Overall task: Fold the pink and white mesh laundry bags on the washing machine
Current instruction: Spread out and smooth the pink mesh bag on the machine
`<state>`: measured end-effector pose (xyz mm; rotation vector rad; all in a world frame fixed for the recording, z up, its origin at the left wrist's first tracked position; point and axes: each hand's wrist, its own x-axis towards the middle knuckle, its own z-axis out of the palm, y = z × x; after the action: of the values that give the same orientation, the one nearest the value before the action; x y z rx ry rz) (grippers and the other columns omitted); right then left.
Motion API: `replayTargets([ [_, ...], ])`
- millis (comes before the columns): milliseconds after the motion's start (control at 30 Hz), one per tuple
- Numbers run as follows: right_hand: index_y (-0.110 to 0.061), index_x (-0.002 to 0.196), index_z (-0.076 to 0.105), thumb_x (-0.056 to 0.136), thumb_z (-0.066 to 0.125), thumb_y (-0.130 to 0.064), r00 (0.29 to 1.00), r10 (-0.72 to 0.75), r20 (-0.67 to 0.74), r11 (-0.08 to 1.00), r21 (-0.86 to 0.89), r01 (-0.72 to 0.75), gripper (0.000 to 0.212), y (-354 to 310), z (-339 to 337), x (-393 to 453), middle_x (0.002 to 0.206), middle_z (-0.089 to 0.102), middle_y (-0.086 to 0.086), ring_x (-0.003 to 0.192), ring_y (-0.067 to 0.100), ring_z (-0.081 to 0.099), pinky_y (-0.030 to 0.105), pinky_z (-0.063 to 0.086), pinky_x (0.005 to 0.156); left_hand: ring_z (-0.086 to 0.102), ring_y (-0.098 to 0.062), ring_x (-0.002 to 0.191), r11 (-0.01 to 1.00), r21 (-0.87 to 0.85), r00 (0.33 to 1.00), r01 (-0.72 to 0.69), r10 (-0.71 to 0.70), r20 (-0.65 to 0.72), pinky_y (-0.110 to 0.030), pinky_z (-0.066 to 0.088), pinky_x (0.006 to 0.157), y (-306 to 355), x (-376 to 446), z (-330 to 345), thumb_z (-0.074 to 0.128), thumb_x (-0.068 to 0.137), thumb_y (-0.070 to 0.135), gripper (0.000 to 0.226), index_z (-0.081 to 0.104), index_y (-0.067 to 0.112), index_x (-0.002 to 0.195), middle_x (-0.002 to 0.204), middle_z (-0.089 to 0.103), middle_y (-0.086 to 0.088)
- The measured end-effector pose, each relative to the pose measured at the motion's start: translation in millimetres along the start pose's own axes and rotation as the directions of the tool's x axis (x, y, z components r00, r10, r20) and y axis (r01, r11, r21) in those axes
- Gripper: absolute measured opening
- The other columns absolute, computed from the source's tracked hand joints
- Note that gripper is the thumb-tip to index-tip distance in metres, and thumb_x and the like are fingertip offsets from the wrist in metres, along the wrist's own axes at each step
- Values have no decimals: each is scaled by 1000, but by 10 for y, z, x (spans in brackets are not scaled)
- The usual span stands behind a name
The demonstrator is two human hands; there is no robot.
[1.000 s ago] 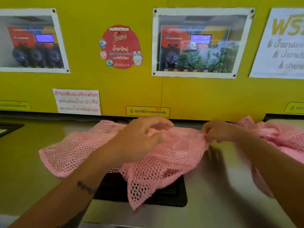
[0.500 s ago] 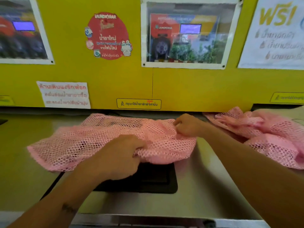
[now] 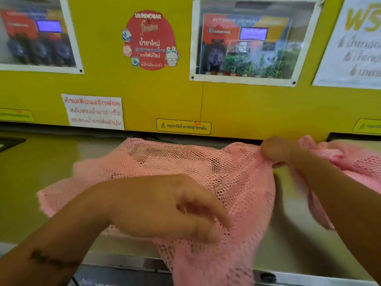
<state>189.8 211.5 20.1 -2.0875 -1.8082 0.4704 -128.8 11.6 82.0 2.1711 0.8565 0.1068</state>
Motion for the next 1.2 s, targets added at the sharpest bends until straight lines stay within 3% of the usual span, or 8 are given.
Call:
replayTargets([
  [167, -7, 88, 57, 88, 45, -28, 989, 11, -148, 991, -132, -31, 24, 48, 25, 29, 77, 52, 8, 75, 32, 52, 44, 51, 77, 65, -3, 99, 999, -36, 860, 2, -20, -510, -41, 51, 98, -334, 303, -112, 56, 91, 46, 23, 69, 35, 106, 106, 71, 13],
  [300, -8, 99, 55, 92, 44, -27, 999, -35, -32, 998, -61, 33, 23, -40, 67, -86, 99, 60, 11, 83, 28, 58, 39, 54, 66, 28, -16, 143, 900, 149, 891, 410, -361, -277, -51, 22, 117, -624, 573, 57, 42, 78, 80, 74, 28, 53, 145, 160, 19, 10],
  [433, -18, 93, 55, 83, 54, -28, 993, -116, -20, 987, -118, 113, 14, 51, 217, -67, 93, 62, 6, 84, 24, 58, 37, 50, 72, -7, -31, 151, 718, 300, 775, 628, -538, -332, -69, 2, 114, -950, 713, 93, 25, 58, 98, 103, 3, 54, 148, 165, -8, 5],
  [567, -11, 90, 64, 79, 58, -16, 992, -80, -100, 996, 17, 82, 14, 166, 246, -7, 77, 62, 4, 78, 26, 60, 37, 50, 68, -9, -32, 151, 703, 289, 759, 650, -588, -279, -64, 1, 117, -1083, 712, -104, 17, 50, 103, 110, 3, 55, 148, 166, -8, 1],
  [800, -14, 119, 53, 81, 57, -26, 918, -301, -258, 945, -213, 250, 40, -339, 213, -304, 108, 53, 14, 92, 37, 57, 40, 47, 75, 9, -30, 151, 623, 198, 630, 757, -615, -474, -56, 7, 120, -1349, 589, -337, 34, 73, 85, 90, 22, 41, 151, 166, 8, 1],
  [967, -23, 113, 58, 90, 56, -43, 816, -568, 106, 823, 101, 559, 30, -864, 491, -810, 98, 56, -11, 89, 9, 53, 31, 41, 82, 18, -32, 148, 581, 77, 521, 810, -653, -550, -54, 16, 119, -1714, 322, -555, 40, 71, 85, 96, 29, 33, 151, 163, 22, -3],
  [1067, -29, 130, 51, 82, 54, -54, 760, -593, 266, 791, 14, 612, 55, -976, 599, -962, 106, 52, -13, 97, 10, 53, 29, 41, 80, 31, -30, 143, 691, 41, 578, 722, -570, -584, -45, 26, 116, -1709, 204, -615, 47, 86, 62, 71, 41, 24, 146, 159, 32, -6],
  [1200, -32, 105, 62, 83, 62, -21, 766, -597, 240, 752, -166, 638, 24, -956, 621, -865, 79, 47, -20, 81, 10, 50, 20, 32, 61, 34, -28, 140, 807, 6, 584, 590, -422, -693, -47, 29, 115, -1485, 83, -525, 52, 92, 51, 55, 42, 32, 142, 157, 32, -5],
])
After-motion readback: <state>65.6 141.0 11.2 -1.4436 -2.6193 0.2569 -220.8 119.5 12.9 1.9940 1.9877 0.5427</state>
